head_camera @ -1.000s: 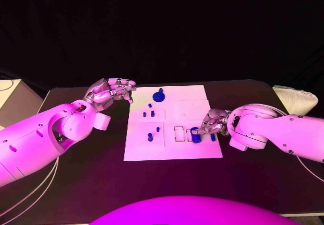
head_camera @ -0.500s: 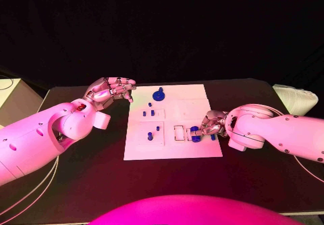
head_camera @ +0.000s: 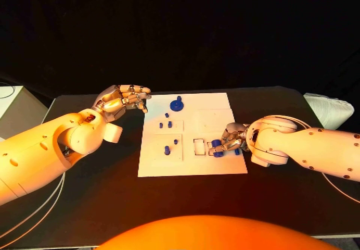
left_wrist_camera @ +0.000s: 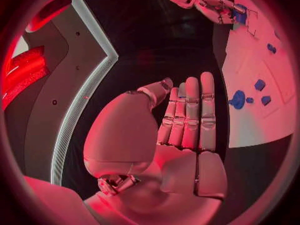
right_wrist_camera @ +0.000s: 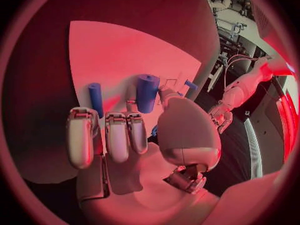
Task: Assemble the parts on the task board
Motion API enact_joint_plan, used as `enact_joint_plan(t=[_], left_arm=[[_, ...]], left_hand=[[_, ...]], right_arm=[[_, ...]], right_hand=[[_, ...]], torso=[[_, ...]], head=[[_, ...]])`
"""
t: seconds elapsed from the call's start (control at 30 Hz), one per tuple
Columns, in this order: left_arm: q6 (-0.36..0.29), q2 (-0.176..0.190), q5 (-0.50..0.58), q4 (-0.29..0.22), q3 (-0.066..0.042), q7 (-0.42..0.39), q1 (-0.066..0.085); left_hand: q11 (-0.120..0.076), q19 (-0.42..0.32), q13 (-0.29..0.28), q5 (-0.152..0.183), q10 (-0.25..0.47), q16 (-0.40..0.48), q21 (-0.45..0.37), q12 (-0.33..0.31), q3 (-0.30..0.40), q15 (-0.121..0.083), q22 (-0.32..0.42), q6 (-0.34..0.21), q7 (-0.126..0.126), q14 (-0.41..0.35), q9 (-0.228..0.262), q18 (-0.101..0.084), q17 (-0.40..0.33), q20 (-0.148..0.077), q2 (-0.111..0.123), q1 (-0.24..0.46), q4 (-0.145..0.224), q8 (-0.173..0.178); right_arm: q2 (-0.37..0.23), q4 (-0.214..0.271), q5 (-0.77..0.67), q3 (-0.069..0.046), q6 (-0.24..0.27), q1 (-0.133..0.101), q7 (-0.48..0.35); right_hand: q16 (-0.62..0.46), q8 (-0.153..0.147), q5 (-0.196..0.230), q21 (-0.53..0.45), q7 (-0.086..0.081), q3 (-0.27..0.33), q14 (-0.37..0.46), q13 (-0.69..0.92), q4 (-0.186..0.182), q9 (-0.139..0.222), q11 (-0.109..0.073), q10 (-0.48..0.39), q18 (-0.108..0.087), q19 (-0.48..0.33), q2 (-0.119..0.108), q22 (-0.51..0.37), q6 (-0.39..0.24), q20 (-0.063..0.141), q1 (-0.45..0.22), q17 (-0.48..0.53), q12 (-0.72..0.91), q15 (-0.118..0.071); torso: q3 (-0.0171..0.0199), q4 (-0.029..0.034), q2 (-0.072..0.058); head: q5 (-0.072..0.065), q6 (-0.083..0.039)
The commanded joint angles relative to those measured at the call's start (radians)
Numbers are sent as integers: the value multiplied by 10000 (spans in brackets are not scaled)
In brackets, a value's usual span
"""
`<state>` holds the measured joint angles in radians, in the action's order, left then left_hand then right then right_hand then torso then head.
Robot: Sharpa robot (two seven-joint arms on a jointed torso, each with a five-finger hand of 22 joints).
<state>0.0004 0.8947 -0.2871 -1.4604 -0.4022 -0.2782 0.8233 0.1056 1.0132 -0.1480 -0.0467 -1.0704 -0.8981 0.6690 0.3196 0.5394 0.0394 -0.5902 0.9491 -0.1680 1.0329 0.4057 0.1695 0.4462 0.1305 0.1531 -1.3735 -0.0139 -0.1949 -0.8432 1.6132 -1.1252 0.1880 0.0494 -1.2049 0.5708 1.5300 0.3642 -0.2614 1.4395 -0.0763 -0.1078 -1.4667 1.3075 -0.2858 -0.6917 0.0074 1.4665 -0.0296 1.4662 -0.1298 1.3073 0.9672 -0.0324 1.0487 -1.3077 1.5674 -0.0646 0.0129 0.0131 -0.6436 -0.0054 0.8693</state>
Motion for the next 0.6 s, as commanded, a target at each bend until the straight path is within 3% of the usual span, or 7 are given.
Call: enact_joint_plan(t=[0.03,0.17,0.27,0.43,0.6], left_arm=[[178,3,20,-24,-4,-76,-4],[181,5,20,-27,-4,-76,-4],[179,12,21,-26,-4,-70,-4],[179,21,22,-21,-4,-60,-4],[206,29,21,-22,-4,-28,-4]], left_hand=[[36,29,-9,-35,-53,-58,0,-69,-29,12,3,-1,-66,-42,-16,128,9,8,-26,14,-7,37],[36,29,-9,-35,-53,-58,0,-69,-29,12,3,-1,-66,-42,-16,128,9,8,-26,14,-7,37],[36,29,-9,-35,-53,-58,0,-69,-29,12,3,-1,-66,-42,-16,128,9,8,-26,14,-7,37],[34,21,-16,-36,-55,-67,-19,-82,-26,13,13,4,-62,-65,-17,129,37,11,-33,26,-31,40],[34,21,-16,-36,-55,-67,-19,-82,-26,13,13,4,-62,-65,-17,129,37,11,-33,26,-31,40]], right_arm=[[12,-70,-568,22,-14,51,96],[10,-77,-634,22,112,63,100],[-35,-31,-547,23,261,67,89],[-236,175,-10,20,554,59,64],[-483,465,879,2,689,-94,45]], right_hand=[[20,-1,6,-14,10,-15,-867,2633,20,-4,-87,1043,41,924,49,2058,-4,51,285,-1799,34,-72],[12,-14,50,-17,16,-397,-865,2633,95,-46,-95,1043,41,925,264,2062,-21,58,867,-1789,34,-80],[25,-61,-211,15,21,-901,-872,2633,102,-43,-100,1043,47,929,358,2081,-7,63,1231,-1819,34,-81],[41,-69,-687,58,46,-1328,-880,2633,19,-48,-121,1043,55,934,331,2104,78,70,1236,-1856,34,-98],[40,-62,-823,60,55,-1493,-879,2633,-5,-58,-131,1043,56,935,278,2107,123,76,1165,-1854,34,-106]], torso=[[-1,-14,8],[-1,-9,9],[1,-7,5],[0,-5,10],[-8,-18,10]], head=[[15,7],[16,10],[14,9],[21,8],[26,-6]])
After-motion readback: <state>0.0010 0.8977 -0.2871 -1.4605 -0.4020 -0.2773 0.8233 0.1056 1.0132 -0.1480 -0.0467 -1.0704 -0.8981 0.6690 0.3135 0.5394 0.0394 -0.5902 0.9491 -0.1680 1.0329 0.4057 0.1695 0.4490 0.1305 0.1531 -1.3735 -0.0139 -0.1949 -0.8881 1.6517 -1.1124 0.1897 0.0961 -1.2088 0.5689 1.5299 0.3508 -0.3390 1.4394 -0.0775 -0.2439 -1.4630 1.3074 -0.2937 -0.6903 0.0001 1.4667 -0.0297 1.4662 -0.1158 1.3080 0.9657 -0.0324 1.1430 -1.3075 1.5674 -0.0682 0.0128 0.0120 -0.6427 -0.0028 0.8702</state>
